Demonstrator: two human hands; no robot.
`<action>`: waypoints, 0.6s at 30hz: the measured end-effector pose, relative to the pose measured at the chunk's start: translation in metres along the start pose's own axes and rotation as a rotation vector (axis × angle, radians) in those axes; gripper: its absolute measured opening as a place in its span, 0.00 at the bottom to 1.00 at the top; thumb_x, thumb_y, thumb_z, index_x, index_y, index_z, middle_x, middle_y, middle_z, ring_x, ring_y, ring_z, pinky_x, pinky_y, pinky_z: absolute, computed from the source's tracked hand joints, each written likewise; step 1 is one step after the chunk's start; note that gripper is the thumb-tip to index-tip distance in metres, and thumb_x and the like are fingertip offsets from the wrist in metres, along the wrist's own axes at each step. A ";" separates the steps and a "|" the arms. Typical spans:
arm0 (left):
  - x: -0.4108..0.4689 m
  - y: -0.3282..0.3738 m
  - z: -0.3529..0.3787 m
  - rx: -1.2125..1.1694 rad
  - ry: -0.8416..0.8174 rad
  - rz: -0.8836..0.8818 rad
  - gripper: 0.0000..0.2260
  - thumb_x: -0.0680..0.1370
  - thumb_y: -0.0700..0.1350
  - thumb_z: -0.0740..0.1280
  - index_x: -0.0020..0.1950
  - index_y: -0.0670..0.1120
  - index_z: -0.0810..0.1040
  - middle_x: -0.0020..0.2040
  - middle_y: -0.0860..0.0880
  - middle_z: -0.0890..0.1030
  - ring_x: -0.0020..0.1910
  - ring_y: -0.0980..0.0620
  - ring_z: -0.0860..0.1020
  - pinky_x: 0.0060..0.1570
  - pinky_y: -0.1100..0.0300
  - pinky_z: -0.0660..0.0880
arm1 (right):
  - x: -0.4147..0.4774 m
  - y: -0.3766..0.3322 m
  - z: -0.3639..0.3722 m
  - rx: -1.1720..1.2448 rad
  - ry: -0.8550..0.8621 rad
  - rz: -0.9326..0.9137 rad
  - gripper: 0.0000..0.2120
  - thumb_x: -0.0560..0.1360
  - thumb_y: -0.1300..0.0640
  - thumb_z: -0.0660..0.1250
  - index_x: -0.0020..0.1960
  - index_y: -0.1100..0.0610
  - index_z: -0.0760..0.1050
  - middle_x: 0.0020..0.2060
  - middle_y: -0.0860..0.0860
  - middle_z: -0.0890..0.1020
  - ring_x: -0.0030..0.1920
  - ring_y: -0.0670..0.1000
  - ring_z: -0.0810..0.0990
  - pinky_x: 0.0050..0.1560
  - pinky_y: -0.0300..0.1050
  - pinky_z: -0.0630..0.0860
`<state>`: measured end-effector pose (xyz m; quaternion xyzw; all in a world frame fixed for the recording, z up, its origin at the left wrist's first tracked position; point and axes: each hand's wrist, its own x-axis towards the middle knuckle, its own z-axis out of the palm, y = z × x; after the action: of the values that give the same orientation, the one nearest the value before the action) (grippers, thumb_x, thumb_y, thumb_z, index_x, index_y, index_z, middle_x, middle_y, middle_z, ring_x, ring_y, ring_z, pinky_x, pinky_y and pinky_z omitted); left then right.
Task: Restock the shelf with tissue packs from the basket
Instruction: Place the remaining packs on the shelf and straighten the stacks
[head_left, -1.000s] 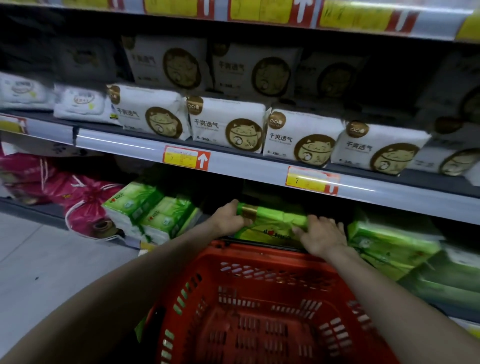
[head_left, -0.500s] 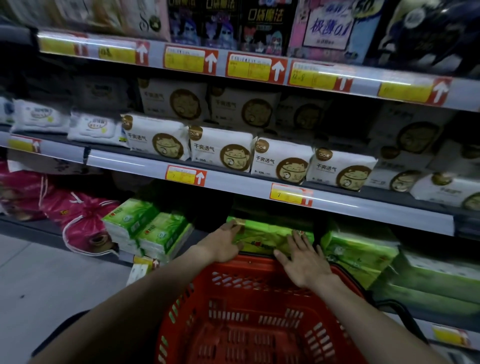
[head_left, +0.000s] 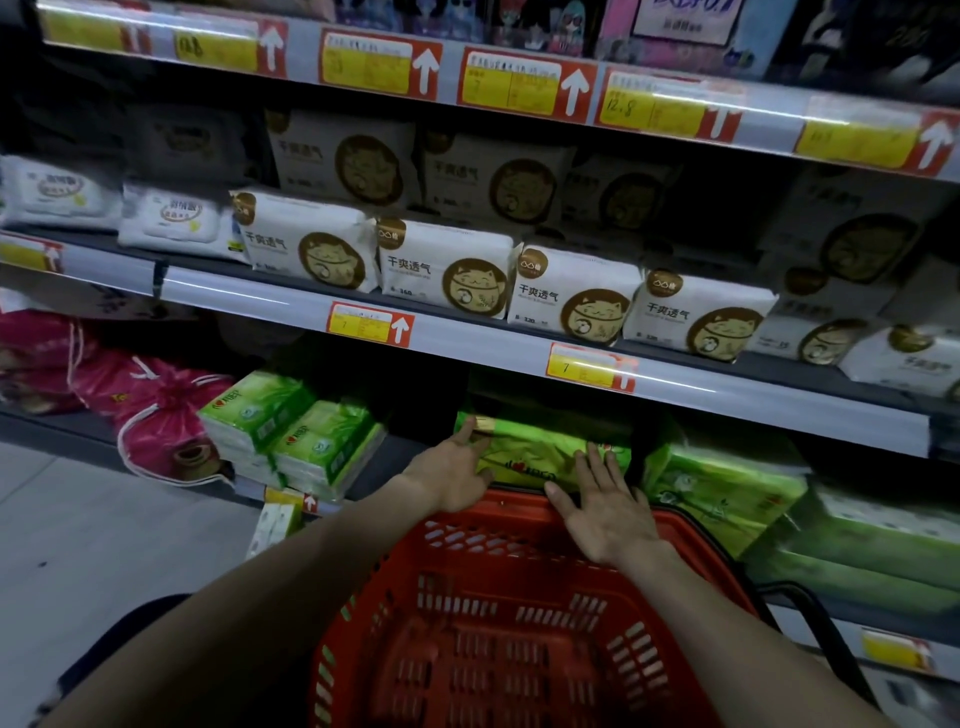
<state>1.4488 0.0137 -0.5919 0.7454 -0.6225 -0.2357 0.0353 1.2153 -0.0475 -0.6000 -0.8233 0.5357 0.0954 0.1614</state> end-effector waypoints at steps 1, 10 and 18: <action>0.000 -0.001 0.002 0.011 0.003 0.000 0.29 0.85 0.59 0.57 0.85 0.54 0.55 0.85 0.50 0.40 0.80 0.40 0.63 0.73 0.45 0.68 | -0.001 0.000 0.003 0.002 0.010 0.001 0.42 0.81 0.26 0.39 0.86 0.49 0.35 0.81 0.44 0.29 0.82 0.48 0.29 0.83 0.59 0.42; -0.008 -0.008 0.004 0.030 0.009 0.018 0.23 0.84 0.63 0.55 0.80 0.63 0.66 0.85 0.53 0.37 0.77 0.41 0.68 0.73 0.47 0.69 | -0.005 0.000 0.011 0.043 0.029 -0.007 0.42 0.81 0.26 0.39 0.85 0.49 0.32 0.80 0.43 0.25 0.80 0.48 0.25 0.82 0.61 0.42; -0.011 0.001 -0.009 0.046 -0.099 0.024 0.32 0.82 0.61 0.62 0.84 0.62 0.51 0.84 0.50 0.35 0.83 0.39 0.53 0.80 0.43 0.59 | -0.014 0.000 0.006 0.035 -0.013 -0.008 0.43 0.81 0.27 0.39 0.83 0.52 0.28 0.77 0.45 0.20 0.79 0.51 0.22 0.82 0.63 0.37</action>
<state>1.4506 0.0213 -0.5800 0.7259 -0.6378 -0.2574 -0.0100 1.2098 -0.0334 -0.6013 -0.8218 0.5330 0.0907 0.1799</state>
